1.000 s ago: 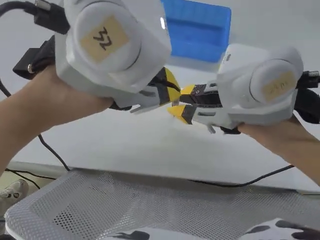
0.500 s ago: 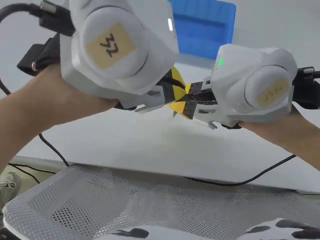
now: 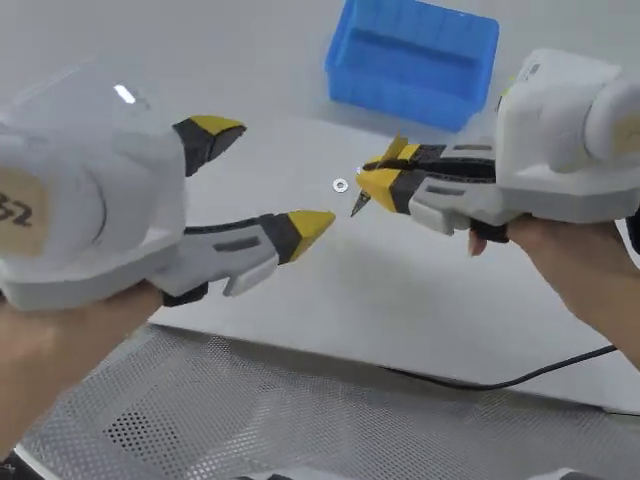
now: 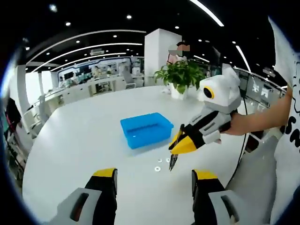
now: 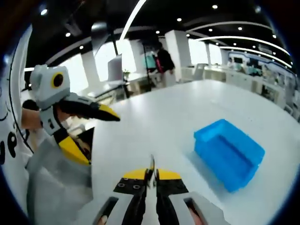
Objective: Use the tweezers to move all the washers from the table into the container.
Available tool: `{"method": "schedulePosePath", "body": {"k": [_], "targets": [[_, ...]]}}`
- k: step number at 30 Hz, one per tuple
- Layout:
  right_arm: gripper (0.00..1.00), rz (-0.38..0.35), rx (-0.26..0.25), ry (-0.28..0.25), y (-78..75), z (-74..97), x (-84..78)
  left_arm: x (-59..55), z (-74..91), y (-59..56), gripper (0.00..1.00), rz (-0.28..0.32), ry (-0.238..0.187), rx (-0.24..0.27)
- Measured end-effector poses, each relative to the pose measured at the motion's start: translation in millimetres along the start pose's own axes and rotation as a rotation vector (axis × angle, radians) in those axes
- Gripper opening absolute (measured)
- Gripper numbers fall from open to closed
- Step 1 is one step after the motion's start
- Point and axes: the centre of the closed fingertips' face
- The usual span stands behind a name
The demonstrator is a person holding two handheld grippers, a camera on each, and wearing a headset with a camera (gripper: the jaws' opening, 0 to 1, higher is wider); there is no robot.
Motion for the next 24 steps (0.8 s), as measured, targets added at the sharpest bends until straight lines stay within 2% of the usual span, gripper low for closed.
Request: {"method": "schedulePosePath", "body": {"k": [3,7,10,12,18,21,24], "targets": [[0.03,0.026,-0.033,-0.008,-15.0,-2.9,6.0,-11.1,10.5,13.9,0.67,0.040,-0.008,0.085],[0.03,0.016,-0.042,-0.015,-22.6,-7.9,9.0,-23.4,20.4,27.3,0.73,0.033,-0.002,0.189],[0.03,0.014,-0.046,-0.011,-25.2,-13.8,9.3,-33.6,20.9,25.5,0.82,0.055,0.012,0.198],[0.03,0.002,-0.039,-0.007,-26.6,-17.7,7.0,-37.8,20.9,26.7,0.82,0.051,0.018,0.222],[0.03,0.026,-0.049,0.004,-28.0,-21.9,4.4,-35.5,17.7,37.0,0.81,0.028,-0.019,0.292],[0.03,0.038,-0.045,0.013,-30.1,-26.8,3.6,-42.9,16.6,39.9,0.79,0.036,0.003,0.291],[0.03,0.039,-0.044,0.017,-32.9,-29.3,0.9,-44.6,15.3,38.0,0.77,0.021,0.012,0.280]]}}
Point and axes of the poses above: the centre of the closed fingertips' face, and the gripper's own axes: z roughly backward along the fingers, y roughly to its left, x roughly out of its top, and after that the axes turned 12 degrees about x, right-handed
